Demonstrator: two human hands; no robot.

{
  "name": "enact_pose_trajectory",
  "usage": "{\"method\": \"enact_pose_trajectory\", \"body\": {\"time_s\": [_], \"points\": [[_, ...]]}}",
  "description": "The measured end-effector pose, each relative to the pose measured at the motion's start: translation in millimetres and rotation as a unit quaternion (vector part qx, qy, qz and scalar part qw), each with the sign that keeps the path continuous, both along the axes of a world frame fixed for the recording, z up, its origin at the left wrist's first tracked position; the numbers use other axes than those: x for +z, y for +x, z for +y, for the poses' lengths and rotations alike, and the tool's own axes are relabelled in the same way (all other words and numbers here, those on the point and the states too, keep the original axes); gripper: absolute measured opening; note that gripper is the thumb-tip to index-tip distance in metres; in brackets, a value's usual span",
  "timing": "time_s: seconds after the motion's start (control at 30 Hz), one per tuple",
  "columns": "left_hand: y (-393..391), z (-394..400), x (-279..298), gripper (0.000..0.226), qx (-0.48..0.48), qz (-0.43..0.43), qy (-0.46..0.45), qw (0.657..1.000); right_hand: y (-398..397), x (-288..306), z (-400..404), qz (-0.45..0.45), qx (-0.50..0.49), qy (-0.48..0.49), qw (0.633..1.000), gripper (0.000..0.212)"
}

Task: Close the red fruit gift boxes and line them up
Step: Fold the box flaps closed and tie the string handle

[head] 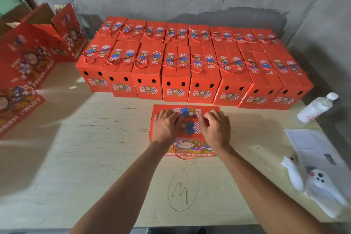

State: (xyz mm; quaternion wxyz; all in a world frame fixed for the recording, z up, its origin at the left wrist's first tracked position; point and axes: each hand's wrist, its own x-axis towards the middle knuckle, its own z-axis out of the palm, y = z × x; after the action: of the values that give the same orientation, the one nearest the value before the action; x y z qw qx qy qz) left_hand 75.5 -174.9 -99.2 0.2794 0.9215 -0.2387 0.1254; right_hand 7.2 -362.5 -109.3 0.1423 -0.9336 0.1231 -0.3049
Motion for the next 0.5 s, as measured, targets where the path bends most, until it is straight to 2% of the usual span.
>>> {"method": "enact_pose_trajectory", "body": {"time_s": [0.27, 0.4, 0.5], "points": [[1.3, -5.4, 2.6, 0.024, -0.001, -0.018, 0.094, 0.995, 20.0, 16.1, 7.1, 0.011, 0.029, 0.021, 0.999, 0.039], [0.3, -5.8, -0.8, 0.024, 0.012, -0.024, 0.054, 0.998, 19.2, 10.6, 5.7, 0.051, -0.019, -0.019, 0.998, 0.027], [0.6, -8.5, -0.9, 0.036, 0.014, -0.003, 0.076, 0.997, 20.4, 8.9, 7.2, 0.113, -0.066, -0.023, 0.991, 0.034]]}}
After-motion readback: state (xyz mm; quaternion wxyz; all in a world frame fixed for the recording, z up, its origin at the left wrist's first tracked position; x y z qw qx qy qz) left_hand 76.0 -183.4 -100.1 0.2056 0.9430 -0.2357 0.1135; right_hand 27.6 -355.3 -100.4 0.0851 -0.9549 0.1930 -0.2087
